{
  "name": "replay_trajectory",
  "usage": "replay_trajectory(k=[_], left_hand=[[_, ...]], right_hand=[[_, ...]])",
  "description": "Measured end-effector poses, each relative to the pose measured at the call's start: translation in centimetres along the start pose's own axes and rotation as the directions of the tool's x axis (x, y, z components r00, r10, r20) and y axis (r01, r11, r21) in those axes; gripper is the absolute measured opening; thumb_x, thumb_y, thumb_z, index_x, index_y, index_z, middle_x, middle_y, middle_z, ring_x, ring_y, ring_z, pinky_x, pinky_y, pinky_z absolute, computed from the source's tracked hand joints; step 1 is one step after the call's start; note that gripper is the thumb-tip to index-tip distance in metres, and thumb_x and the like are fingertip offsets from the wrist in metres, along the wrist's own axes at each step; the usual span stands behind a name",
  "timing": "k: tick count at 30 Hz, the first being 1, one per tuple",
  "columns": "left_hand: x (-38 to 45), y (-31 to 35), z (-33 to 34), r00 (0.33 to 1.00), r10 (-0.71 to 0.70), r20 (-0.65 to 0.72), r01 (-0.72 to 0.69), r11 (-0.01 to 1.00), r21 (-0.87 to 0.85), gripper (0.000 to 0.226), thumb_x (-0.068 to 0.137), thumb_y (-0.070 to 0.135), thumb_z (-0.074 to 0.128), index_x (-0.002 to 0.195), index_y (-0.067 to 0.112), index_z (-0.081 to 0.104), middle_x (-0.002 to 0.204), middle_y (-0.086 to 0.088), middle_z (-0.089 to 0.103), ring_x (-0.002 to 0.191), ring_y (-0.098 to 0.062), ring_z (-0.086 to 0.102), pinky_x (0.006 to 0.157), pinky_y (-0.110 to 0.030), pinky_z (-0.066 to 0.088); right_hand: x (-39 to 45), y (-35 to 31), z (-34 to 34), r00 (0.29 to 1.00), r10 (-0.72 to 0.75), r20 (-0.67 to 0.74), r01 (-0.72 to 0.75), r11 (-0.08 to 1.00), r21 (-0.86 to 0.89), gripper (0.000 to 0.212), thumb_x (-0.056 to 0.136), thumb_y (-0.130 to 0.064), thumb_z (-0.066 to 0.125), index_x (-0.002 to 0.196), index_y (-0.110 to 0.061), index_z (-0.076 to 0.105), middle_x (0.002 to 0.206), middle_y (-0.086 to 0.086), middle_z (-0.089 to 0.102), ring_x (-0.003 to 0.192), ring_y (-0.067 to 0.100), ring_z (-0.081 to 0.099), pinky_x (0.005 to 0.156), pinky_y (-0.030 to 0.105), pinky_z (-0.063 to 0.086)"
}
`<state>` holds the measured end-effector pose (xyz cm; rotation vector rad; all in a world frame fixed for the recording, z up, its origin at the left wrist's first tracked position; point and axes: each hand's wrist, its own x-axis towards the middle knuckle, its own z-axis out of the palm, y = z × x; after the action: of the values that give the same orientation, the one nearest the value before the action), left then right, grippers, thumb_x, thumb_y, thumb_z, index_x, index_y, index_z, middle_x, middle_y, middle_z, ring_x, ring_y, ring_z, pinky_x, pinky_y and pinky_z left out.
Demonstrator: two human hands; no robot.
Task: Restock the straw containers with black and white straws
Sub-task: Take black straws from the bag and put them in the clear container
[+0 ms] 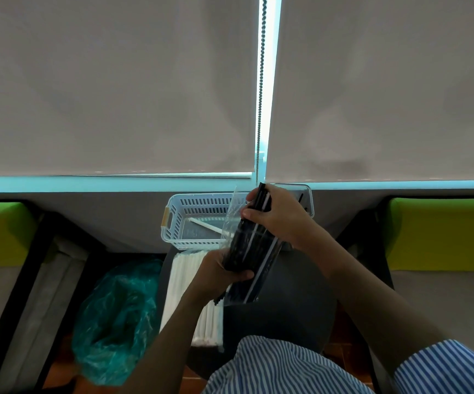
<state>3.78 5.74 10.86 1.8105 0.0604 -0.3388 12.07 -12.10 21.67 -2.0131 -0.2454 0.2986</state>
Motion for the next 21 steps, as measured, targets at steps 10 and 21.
replay_trajectory(k=[10,21], left_hand=[[-0.27,-0.29,0.21,1.000,-0.021,-0.002,0.022,0.999,0.037,0.039,0.073,0.015,0.088,0.110,0.020,0.077,0.104,0.005,0.078,0.099,-0.013,0.074,0.094,-0.044,0.058],[-0.17,-0.36,0.42,0.999,-0.045,0.009,0.044,0.997,0.059,0.041,0.069,0.020,0.090,0.108,0.022,0.077,0.104,0.006,0.078,0.099,-0.011,0.074,0.095,-0.044,0.058]], right_hand=[[-0.53,-1.10,0.41,0.997,0.034,-0.071,-0.011,0.953,0.302,0.012,0.100,-0.004,0.055,0.110,-0.002,0.049,0.094,0.017,0.073,0.078,0.010,0.074,0.068,0.017,0.056],[-0.79,-0.55,0.09,1.000,0.011,0.006,-0.011,1.000,0.026,0.011,0.098,-0.014,0.061,0.095,-0.006,0.069,0.083,-0.003,0.075,0.079,0.003,0.070,0.076,0.023,0.050]])
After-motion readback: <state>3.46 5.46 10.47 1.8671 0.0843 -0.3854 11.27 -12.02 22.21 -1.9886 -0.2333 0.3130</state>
